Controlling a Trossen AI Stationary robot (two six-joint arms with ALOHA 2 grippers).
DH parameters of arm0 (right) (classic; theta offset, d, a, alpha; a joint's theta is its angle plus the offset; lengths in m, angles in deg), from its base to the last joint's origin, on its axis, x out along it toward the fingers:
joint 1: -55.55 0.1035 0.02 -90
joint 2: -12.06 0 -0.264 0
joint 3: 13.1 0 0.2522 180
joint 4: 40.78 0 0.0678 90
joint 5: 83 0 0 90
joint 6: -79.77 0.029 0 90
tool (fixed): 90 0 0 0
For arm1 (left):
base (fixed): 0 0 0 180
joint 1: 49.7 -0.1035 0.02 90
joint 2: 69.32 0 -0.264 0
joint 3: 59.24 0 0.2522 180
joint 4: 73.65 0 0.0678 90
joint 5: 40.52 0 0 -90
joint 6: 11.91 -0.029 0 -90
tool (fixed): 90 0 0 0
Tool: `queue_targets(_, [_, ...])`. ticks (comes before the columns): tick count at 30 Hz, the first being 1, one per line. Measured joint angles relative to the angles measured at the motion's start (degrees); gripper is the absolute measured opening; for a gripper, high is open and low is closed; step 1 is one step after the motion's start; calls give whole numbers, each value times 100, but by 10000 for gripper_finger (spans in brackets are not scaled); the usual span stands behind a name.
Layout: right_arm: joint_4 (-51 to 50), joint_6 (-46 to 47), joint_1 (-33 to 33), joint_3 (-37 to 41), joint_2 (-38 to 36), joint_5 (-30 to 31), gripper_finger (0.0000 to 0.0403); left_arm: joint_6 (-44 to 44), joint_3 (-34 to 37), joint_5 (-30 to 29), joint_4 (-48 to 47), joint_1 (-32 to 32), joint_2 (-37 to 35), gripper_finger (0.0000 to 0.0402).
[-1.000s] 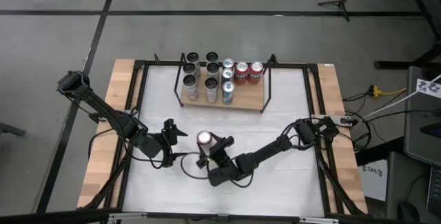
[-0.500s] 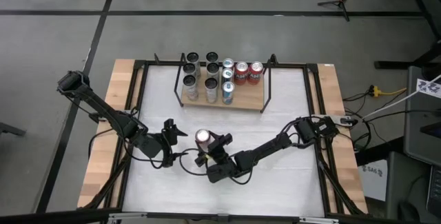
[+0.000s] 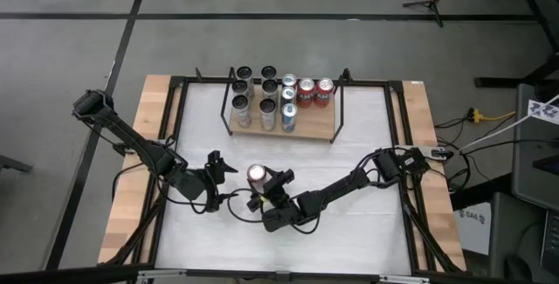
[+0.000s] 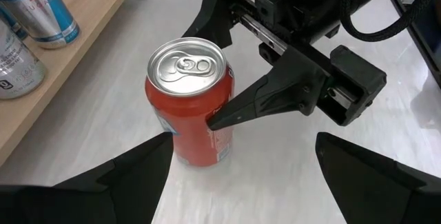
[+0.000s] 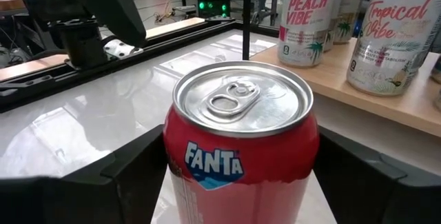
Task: Place canned beverage on shelf
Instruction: Put the red soda can on the shelf
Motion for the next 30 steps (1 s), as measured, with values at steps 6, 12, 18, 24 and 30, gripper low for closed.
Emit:
queue_targets(6, [-67, 22, 0, 15, 39, -148, 369, 2, 0, 0, 2, -2, 0, 350])
queue_targets(12, [-22, 74, 0, 17, 39, -141, 375, 2, 0, -1, 0, 0, 0, 350])
queue_targets(18, [-22, 74, 91, 17, 39, -24, 337, 0, 0, 0, 2, -2, 0, 350])
queue_targets(24, [-22, -21, 335, 15, 37, 728, 315, 0, 0, 0, 2, -2, 0, 350])
queue_targets(30, [-22, -379, 681, 13, 33, 1555, 304, 2, 0, -2, 2, 0, 0, 350])
